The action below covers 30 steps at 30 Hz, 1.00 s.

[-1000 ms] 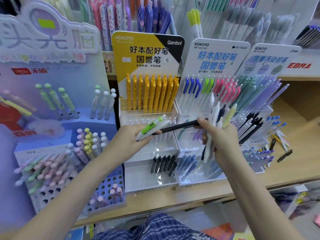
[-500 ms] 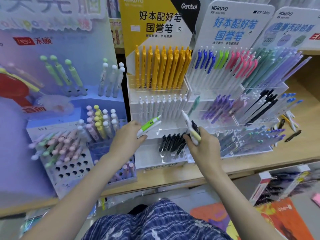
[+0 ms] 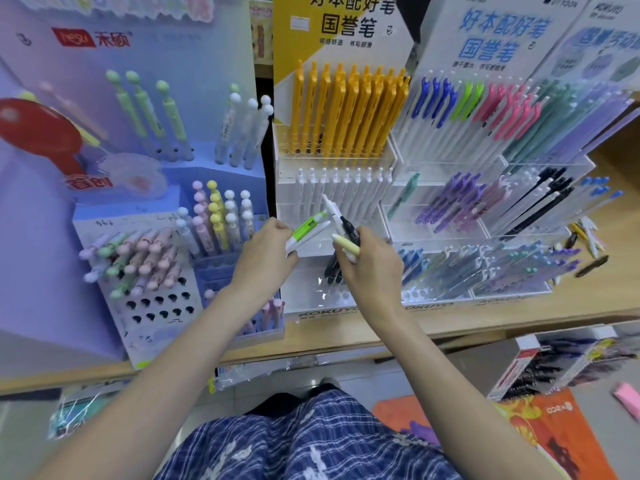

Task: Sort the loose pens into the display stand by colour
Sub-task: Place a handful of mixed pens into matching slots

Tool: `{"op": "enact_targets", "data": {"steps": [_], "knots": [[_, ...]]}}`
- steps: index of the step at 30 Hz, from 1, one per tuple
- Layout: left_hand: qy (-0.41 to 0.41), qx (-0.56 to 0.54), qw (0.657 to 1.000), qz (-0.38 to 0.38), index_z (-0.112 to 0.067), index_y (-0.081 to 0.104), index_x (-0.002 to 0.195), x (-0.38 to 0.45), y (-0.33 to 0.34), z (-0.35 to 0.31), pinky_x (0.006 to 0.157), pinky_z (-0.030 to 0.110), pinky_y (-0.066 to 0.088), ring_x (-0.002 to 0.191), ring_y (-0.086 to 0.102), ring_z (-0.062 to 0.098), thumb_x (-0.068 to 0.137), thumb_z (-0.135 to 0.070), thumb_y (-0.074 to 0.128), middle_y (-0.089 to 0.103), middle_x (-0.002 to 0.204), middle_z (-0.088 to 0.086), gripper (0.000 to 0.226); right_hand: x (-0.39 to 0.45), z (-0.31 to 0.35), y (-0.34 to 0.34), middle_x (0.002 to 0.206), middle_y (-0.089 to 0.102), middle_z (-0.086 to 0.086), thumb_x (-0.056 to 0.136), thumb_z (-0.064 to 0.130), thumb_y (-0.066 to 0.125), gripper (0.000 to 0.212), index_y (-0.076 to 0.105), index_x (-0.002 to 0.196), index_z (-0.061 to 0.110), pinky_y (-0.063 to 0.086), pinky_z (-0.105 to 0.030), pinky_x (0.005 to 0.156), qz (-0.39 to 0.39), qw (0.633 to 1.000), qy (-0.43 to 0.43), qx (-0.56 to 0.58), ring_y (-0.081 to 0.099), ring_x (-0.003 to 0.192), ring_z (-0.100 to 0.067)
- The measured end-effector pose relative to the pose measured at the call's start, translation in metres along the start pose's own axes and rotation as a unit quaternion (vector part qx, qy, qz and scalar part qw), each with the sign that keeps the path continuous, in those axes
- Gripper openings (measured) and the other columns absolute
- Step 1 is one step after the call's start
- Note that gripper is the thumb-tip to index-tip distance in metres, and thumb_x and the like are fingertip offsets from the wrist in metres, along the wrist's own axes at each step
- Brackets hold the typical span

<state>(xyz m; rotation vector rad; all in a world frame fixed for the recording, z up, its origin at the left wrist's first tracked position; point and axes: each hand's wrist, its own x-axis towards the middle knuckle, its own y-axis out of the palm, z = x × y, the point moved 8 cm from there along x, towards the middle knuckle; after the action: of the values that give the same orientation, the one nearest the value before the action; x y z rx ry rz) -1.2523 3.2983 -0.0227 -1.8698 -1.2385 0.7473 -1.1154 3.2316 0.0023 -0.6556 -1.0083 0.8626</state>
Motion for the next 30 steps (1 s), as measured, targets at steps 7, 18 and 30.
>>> {"op": "enact_targets", "data": {"steps": [7,18,30], "knots": [[0.012,-0.019,1.000,-0.011,-0.003,0.061,0.105,-0.003,0.002,0.004,0.067,0.024,0.027,0.096,0.051,0.020,0.088,-0.011,0.055,0.046,0.120,0.004,0.019,0.002,0.010,0.002,0.054,0.050,-0.007,0.066,0.009,0.079,0.031,0.048,0.068,0.006,0.016,-0.022,0.037,-0.005,0.999,-0.036,-0.002,0.045,0.039,-0.026],[0.022,-0.038,0.999,-0.024,-0.001,0.062,0.100,-0.003,0.001,0.006,0.064,0.023,0.026,0.080,0.042,0.012,0.088,-0.009,0.055,0.048,0.119,0.004,0.016,-0.020,-0.009,0.015,0.060,0.055,-0.013,0.077,0.011,0.073,0.024,0.051,0.073,0.003,0.019,-0.023,0.043,0.046,0.998,0.046,-0.002,0.052,0.050,-0.032],[-0.013,-0.128,0.992,-0.015,-0.002,0.059,0.077,-0.006,-0.010,0.007,0.047,0.016,0.031,0.058,0.045,0.013,0.093,-0.025,0.055,0.053,0.072,0.003,0.027,-0.005,-0.016,0.017,0.065,0.058,-0.006,0.087,0.030,0.064,0.025,0.062,0.083,0.005,0.038,-0.029,0.055,0.111,0.957,0.209,0.168,0.053,0.058,-0.021]]}}
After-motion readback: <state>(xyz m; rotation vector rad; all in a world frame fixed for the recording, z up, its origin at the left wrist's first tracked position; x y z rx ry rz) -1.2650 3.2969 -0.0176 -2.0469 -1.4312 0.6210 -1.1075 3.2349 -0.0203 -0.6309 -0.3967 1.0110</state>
